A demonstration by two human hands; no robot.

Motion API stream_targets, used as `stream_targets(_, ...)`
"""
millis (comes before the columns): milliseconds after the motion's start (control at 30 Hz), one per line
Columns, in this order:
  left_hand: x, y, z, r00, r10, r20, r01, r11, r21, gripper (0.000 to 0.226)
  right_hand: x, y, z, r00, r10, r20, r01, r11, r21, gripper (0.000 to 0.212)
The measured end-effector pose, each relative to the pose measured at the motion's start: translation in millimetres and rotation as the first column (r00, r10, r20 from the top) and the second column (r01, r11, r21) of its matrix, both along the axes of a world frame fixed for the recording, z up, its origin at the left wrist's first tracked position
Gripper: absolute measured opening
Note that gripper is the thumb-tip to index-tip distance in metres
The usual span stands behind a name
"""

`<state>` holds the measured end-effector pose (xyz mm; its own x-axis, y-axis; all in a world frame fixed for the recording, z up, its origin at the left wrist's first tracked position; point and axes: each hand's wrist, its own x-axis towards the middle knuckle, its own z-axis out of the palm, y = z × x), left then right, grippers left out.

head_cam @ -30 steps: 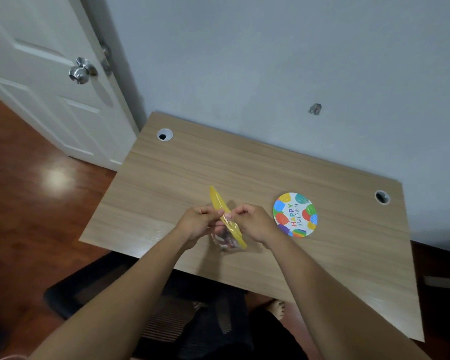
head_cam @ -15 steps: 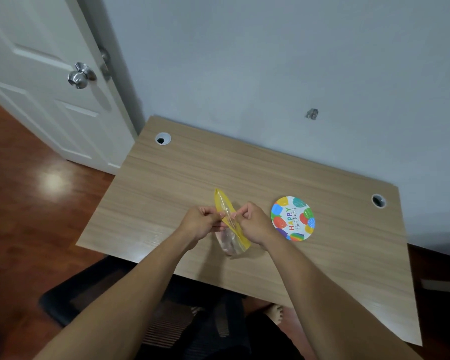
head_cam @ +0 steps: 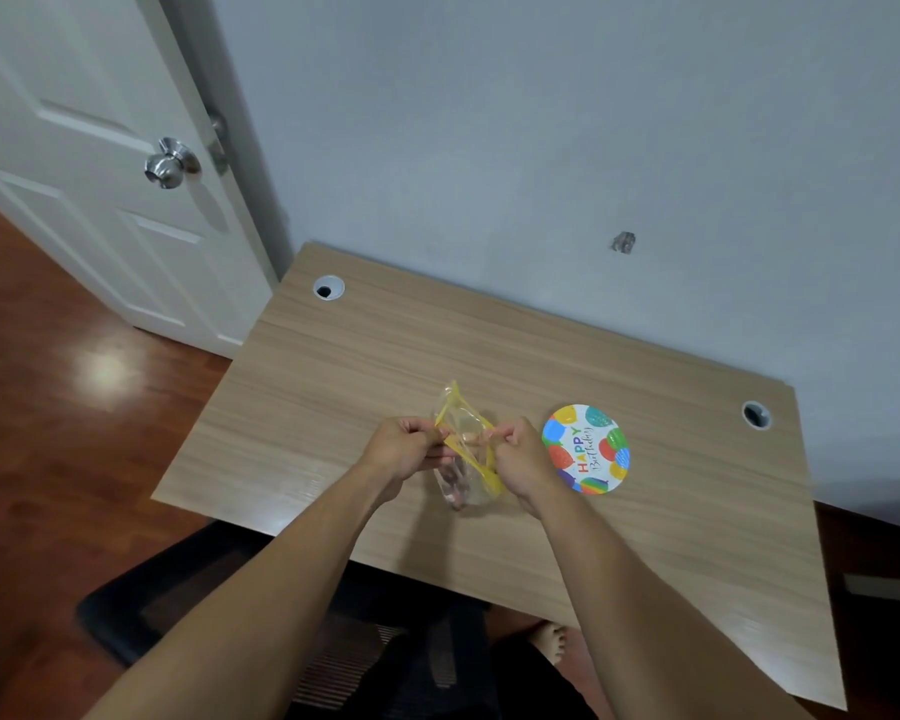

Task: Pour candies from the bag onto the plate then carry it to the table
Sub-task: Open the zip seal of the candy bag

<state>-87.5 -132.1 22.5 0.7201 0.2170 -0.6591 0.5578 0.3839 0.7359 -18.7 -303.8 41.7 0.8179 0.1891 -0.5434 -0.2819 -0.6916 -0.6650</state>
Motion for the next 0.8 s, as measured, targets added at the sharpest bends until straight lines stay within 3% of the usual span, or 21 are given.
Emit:
stream_targets(100, -2, 1, 3, 0.999, -0.034, -0.012, 0.034, 0.999, 0.016, 0.022, 5, -7, 5, 0.997, 0.061, 0.046, -0.058, 0.997, -0.053, 0.016)
stream_targets(233, 0, 1, 10, 0.996, -0.079, -0.033, 0.083, 0.985, 0.154, 0.021, 12, -16, 15, 0.964, 0.206, 0.167, -0.181, 0.971, -0.157, 0.011)
stream_targets(400, 3, 20, 14, 0.967, -0.120, -0.226, 0.215, 0.861, 0.461, 0.018, 28, -36, 18, 0.928, 0.284, 0.241, -0.200, 0.926, -0.319, 0.011)
stream_targets(533, 5, 26, 21, 0.931, -0.211, -0.297, 0.336, 0.815, 0.472, 0.020, 34, -41, 18, 0.909, 0.295, 0.294, -0.196, 0.926, -0.322, 0.010)
stream_targets(800, 0, 31, 19, 0.810, -0.548, -0.210, 0.585, 0.723, 0.368, 0.082, 42, -39, 35, 0.895, 0.273, 0.353, -0.215, 0.957, -0.194, 0.016)
